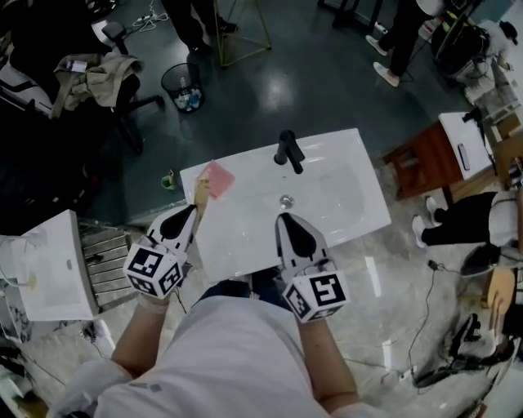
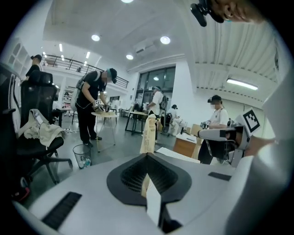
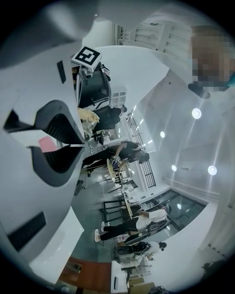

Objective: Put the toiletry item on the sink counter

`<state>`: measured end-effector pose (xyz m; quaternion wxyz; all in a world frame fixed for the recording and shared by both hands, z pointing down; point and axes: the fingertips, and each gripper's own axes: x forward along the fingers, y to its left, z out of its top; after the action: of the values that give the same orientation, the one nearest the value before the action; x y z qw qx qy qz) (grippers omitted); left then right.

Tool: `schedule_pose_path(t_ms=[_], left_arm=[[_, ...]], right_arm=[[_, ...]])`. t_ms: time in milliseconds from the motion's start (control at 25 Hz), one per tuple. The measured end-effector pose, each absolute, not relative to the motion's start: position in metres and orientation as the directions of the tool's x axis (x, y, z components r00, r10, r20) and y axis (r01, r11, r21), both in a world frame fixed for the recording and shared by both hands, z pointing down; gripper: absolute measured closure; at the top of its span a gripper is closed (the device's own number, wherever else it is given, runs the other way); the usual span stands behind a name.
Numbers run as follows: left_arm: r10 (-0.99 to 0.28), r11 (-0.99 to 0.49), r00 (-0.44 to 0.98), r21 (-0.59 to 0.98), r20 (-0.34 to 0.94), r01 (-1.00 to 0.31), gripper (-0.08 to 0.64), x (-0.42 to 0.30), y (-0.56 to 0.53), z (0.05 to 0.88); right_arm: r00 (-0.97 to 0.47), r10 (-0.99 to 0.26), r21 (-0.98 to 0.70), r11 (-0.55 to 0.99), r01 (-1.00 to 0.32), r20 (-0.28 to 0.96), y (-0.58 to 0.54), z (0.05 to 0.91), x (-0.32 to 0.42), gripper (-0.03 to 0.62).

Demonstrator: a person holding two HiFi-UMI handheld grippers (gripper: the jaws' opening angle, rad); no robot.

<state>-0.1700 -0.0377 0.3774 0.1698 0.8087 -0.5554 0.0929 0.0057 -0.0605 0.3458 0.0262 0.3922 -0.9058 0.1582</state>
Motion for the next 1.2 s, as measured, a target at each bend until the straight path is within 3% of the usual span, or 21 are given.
schedule_pose_path(t_ms=[320,1200], left_arm=[[-0.831,-0.377,0.357,0.042,0.427,-0.925,0.543,-0.159,-0.125,0.403],[-0.619,-0.526,0.312,-0.085,0.721,-0.846,0.543,-0.117,-0.269,0.57]], right_arm=[[-0.711,-0.679,-0.292,0.653,-0.699,0.181,-0.122,0.363,0.004,0.565],[-0.717,-0.613,-0.433,0.576,-0.693,0.332,-0.223,0.464,0.024,0.565]])
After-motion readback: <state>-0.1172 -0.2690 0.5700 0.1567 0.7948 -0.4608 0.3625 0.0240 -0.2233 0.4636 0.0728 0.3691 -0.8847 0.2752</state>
